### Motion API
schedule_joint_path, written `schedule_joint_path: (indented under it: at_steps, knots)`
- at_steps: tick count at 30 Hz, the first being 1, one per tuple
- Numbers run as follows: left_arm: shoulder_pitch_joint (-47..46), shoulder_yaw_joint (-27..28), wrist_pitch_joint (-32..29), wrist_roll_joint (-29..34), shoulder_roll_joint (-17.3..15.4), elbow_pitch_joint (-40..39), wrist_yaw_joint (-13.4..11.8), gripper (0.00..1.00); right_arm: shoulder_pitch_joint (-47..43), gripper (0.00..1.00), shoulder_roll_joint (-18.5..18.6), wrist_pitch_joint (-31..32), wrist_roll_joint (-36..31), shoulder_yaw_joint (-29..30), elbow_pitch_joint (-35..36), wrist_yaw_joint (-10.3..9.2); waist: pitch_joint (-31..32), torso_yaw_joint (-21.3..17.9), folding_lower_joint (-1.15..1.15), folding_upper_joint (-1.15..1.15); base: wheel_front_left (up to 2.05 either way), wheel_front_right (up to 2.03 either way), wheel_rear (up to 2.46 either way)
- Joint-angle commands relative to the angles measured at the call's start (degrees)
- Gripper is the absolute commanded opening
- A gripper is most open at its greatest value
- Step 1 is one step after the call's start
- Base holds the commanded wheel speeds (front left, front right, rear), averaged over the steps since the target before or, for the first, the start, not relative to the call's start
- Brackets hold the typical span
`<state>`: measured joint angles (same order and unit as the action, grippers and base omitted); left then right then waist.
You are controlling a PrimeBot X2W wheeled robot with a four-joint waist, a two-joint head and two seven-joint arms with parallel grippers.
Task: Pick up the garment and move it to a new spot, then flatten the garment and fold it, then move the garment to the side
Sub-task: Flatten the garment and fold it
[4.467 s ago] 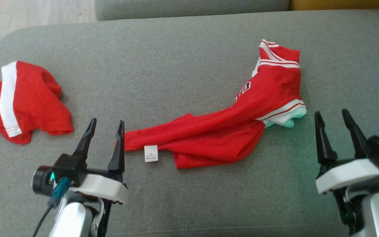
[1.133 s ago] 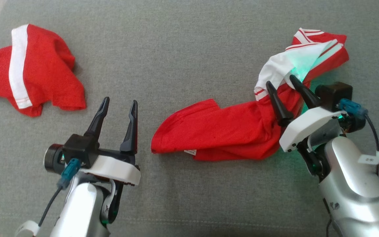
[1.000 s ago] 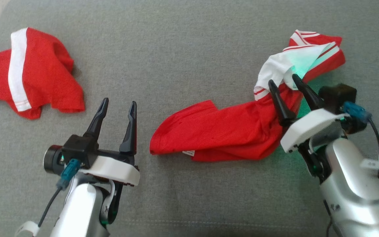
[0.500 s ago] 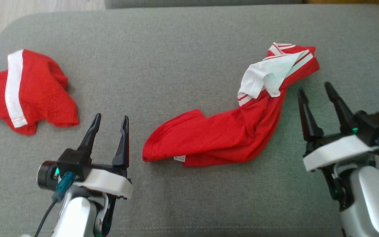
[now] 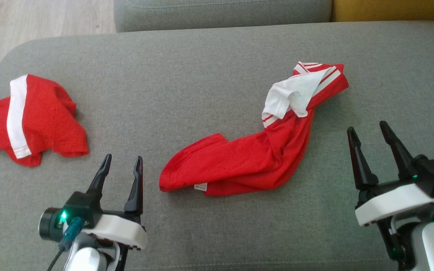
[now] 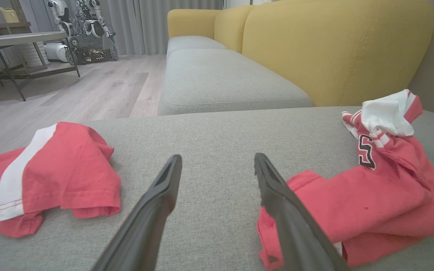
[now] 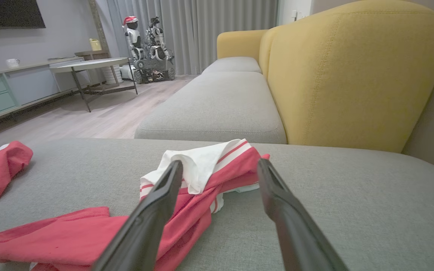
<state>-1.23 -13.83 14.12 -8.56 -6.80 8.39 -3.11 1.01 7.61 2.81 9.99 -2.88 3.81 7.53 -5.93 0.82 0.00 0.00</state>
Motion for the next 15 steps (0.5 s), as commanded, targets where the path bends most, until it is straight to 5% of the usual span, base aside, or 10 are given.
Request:
schedule_joint_path:
  at_steps: [1, 15]
  knots:
    - [-1.28, 2.2, -0.09, -0.1, -0.94, -2.23, -0.46, 1.0, 0.82, 1.0, -0.1, 0.16, -0.61, -0.72, 2.6, -0.04, -0.06, 0.03, 0.0, 0.0, 0.0, 0.0, 0.0]
    - [-1.08, 1.43, -0.57, -0.87, -1.2, -2.76, -0.51, 1.0, 0.67, 1.0, -0.52, 0.64, -0.46, -0.76, 3.07, -0.04, -0.15, 0.68, 0.0, 0.0, 0.0, 0.0, 0.0]
